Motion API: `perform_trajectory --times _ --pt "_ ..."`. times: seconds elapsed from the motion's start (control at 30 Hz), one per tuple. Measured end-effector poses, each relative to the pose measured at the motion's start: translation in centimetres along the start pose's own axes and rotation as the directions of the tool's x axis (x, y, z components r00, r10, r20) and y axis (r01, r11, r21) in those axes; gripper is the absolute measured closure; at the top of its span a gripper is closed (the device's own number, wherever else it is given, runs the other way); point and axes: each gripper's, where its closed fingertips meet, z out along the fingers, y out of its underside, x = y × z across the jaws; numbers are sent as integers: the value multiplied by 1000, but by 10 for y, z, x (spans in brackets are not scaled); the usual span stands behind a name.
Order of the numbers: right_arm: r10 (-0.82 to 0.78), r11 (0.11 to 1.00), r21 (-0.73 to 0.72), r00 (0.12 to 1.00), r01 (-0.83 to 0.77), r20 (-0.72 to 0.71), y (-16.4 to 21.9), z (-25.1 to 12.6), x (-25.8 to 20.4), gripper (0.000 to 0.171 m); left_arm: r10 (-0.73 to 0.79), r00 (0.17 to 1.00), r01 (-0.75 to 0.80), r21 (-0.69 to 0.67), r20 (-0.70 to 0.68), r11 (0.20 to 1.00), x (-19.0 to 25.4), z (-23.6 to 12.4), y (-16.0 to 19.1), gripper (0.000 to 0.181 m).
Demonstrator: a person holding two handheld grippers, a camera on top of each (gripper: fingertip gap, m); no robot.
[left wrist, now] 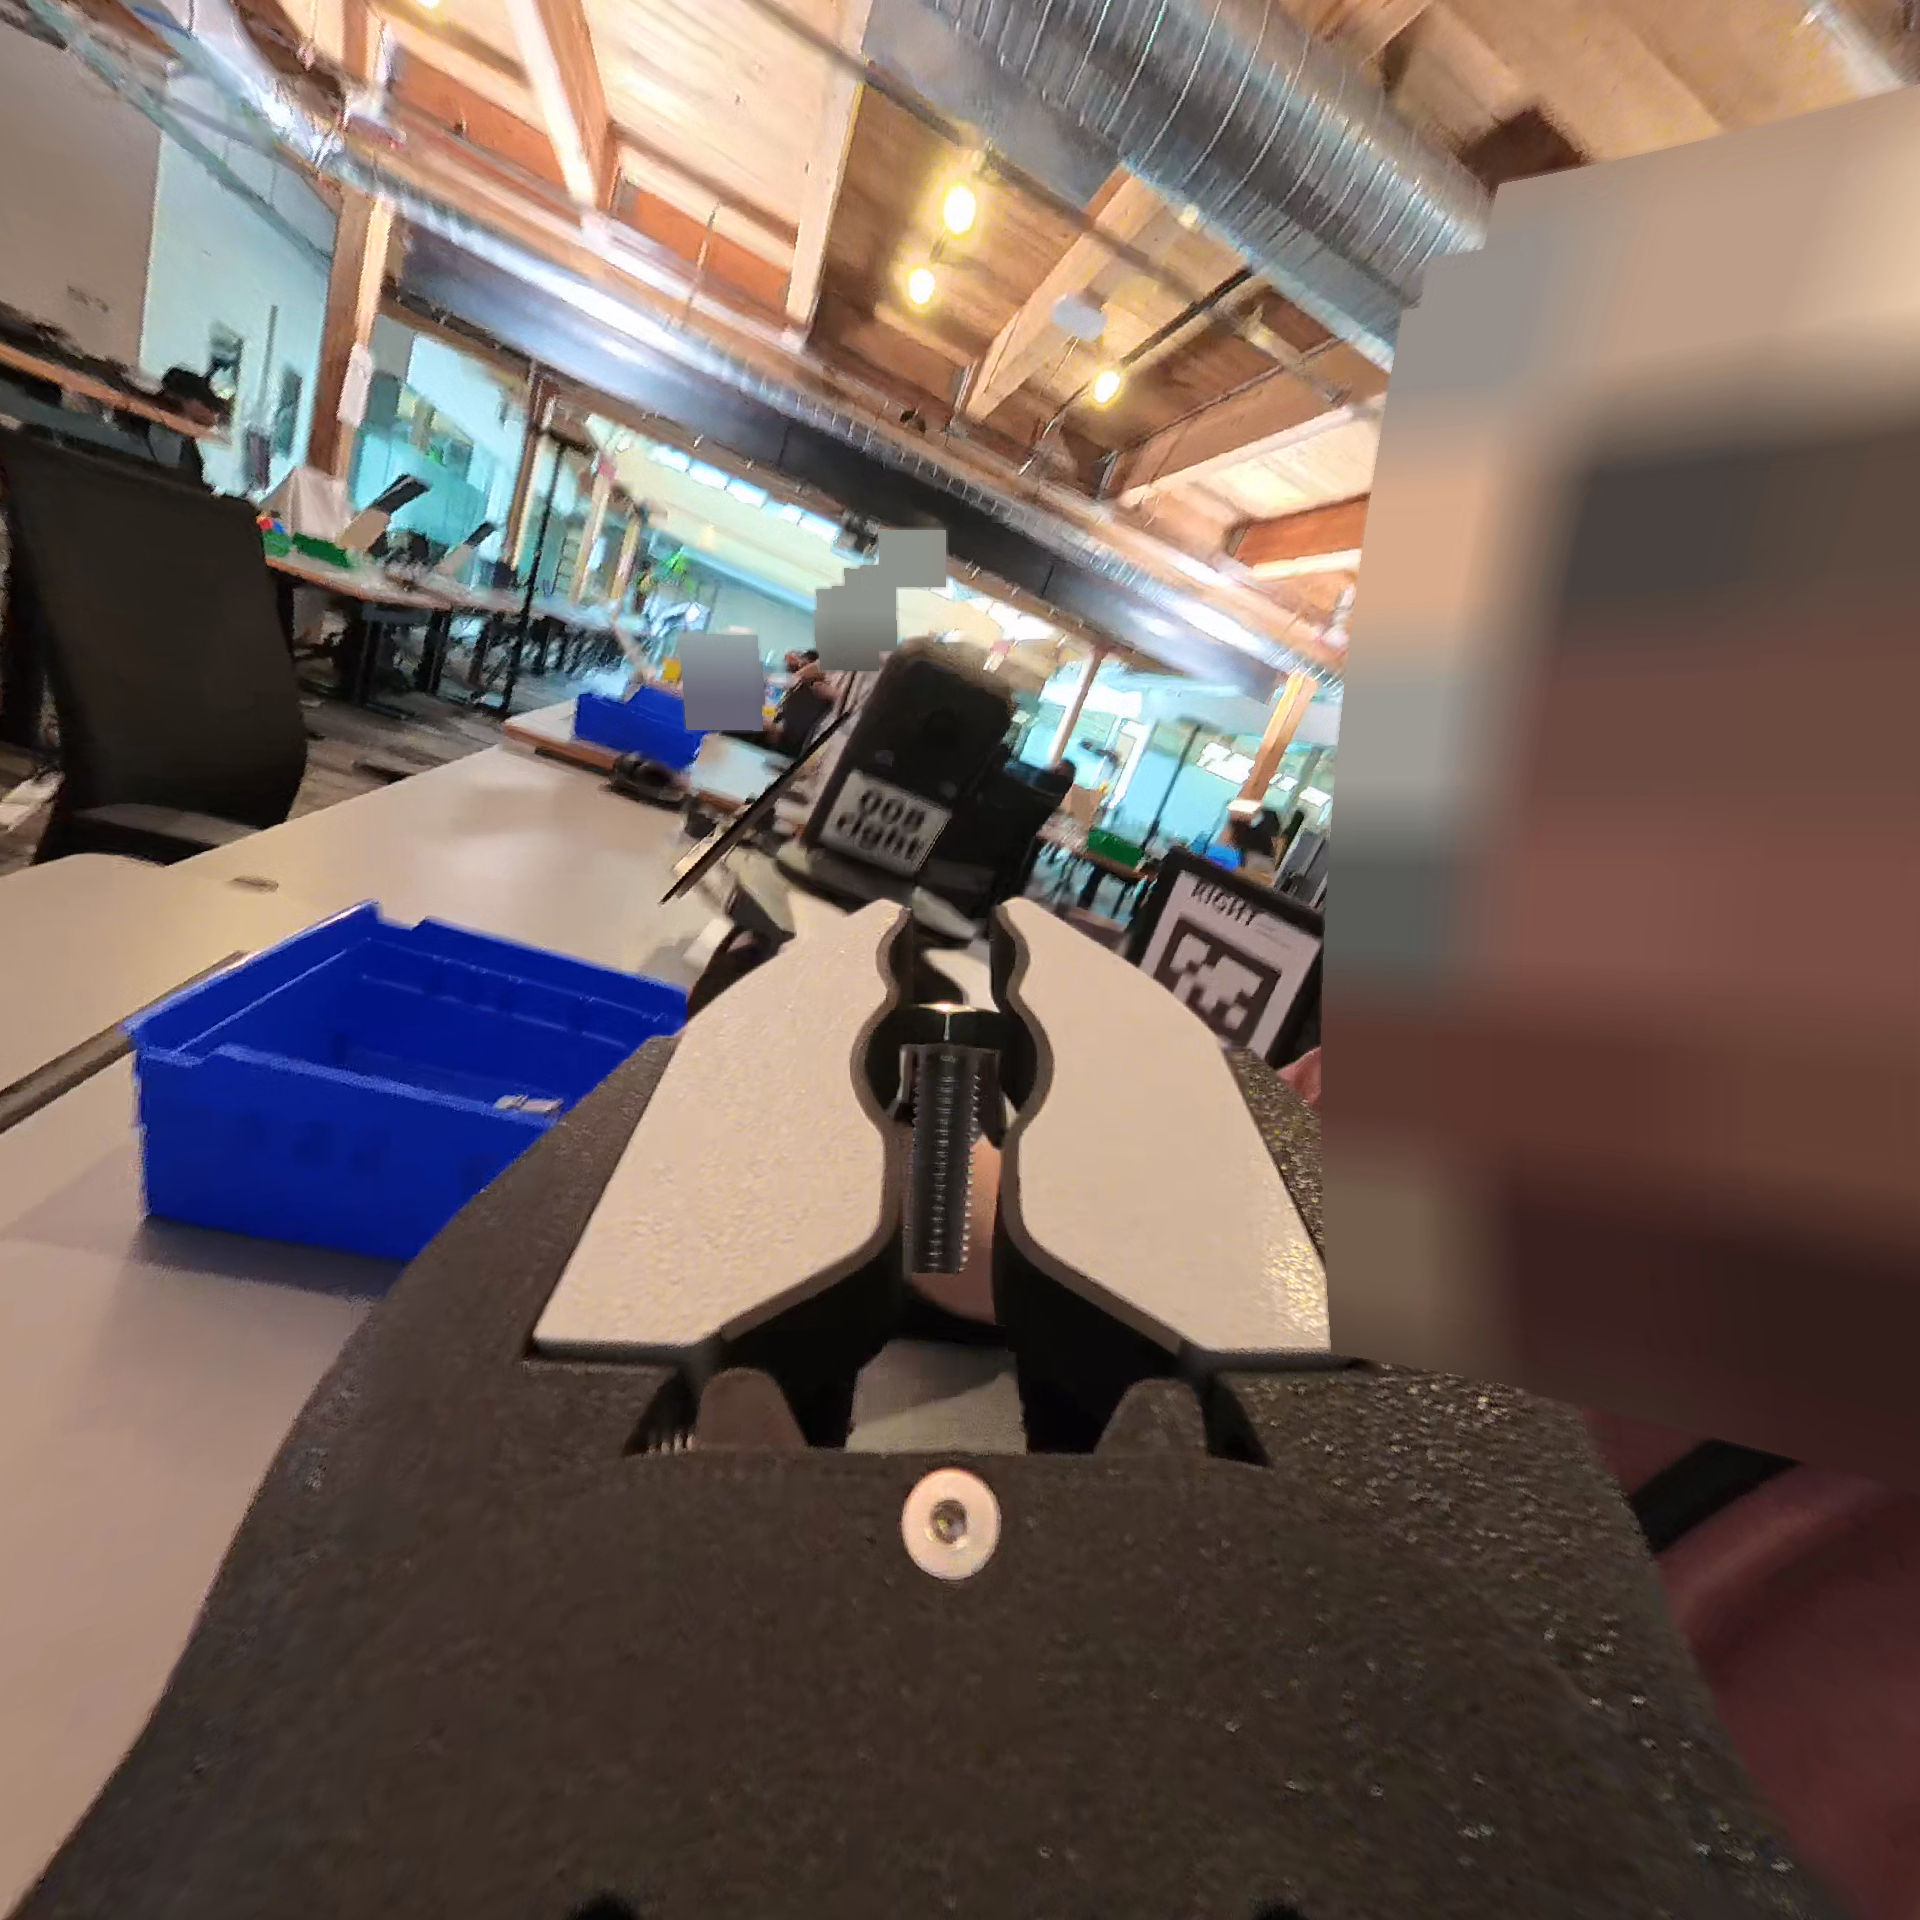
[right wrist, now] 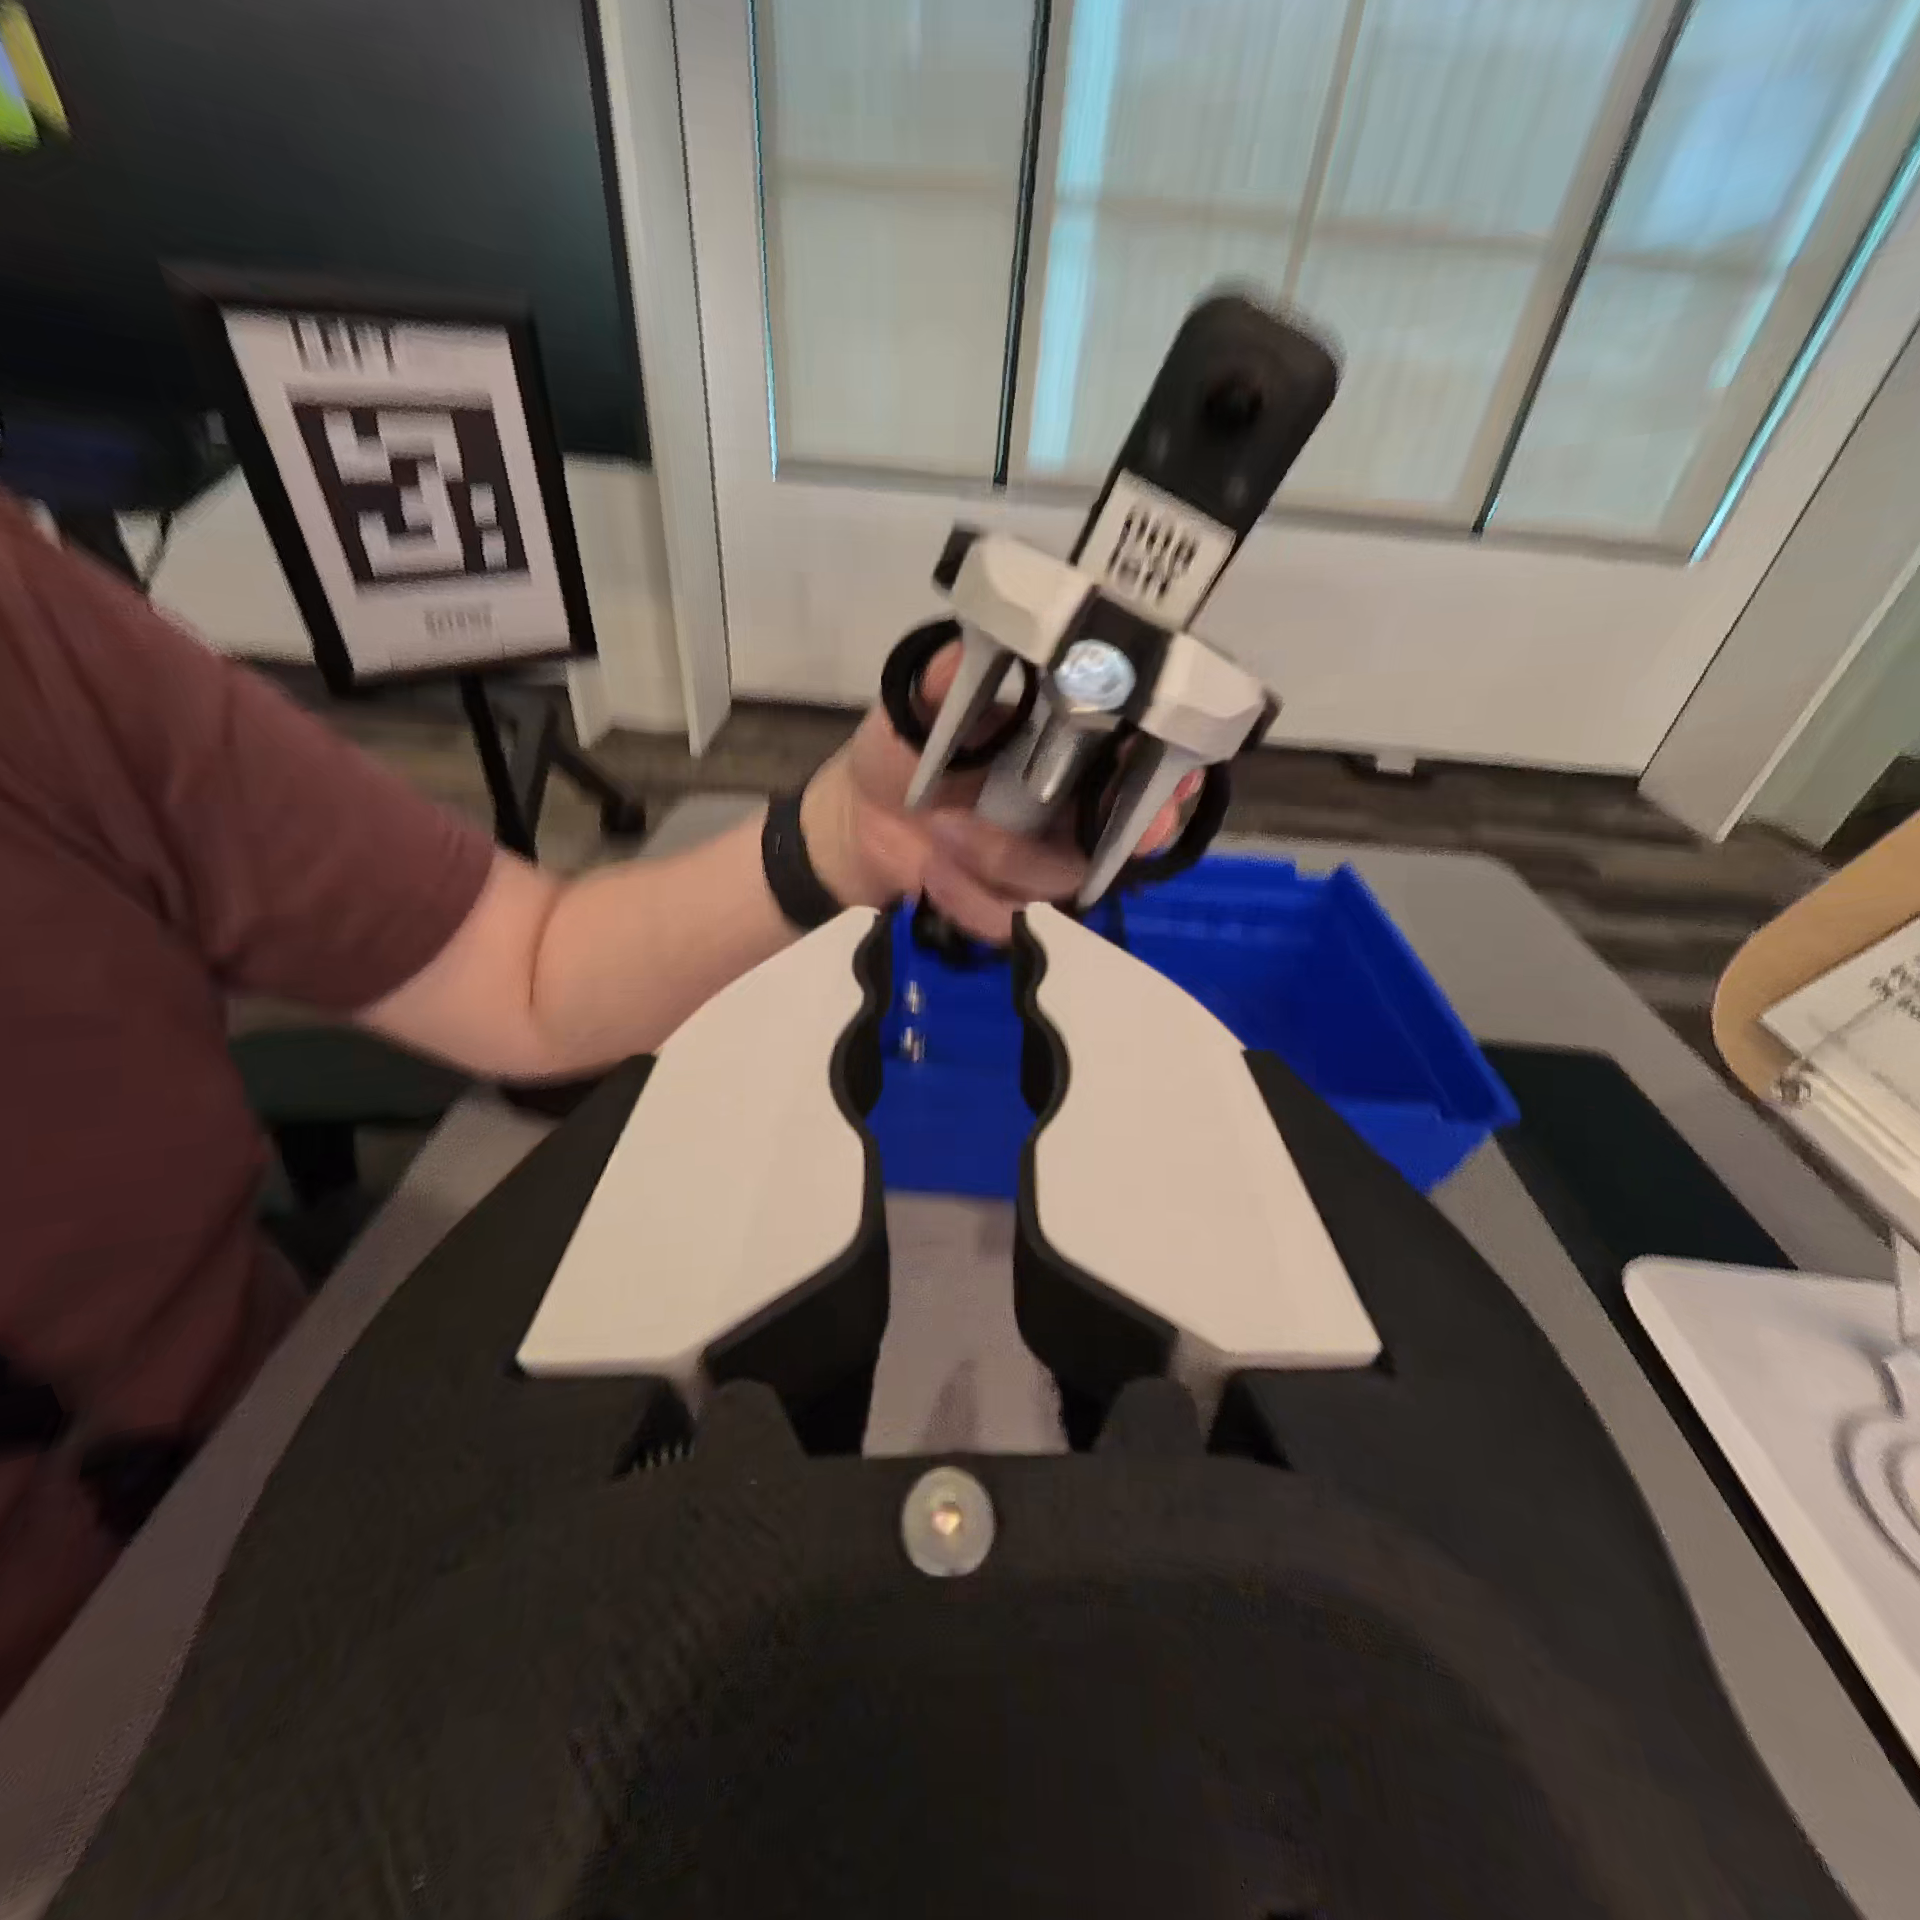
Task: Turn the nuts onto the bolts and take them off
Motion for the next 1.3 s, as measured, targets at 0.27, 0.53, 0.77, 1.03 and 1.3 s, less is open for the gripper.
perform_trajectory --times 0.27,0.53,0.77,1.03,1.3 --pt "-39 948 -318 994 4 -103 24 -98 18 150 206 806 87 -455 555 886 -69 -26 85 168" --pt "-101 937 -346 986 50 -134 16 -126 10 150 336 775 331 -796 536 507 -95 -21 222 168" --pt "-127 920 -387 984 70 -125 21 -129 4 149 462 758 357 -885 461 298 -112 -35 264 168" --pt "-135 924 -373 983 81 -121 15 -139 0 149 467 767 338 -895 441 290 -117 -36 281 168" --pt "-141 917 -391 983 86 -114 18 -140 -1 149 495 753 309 -897 435 317 -121 -36 286 168"
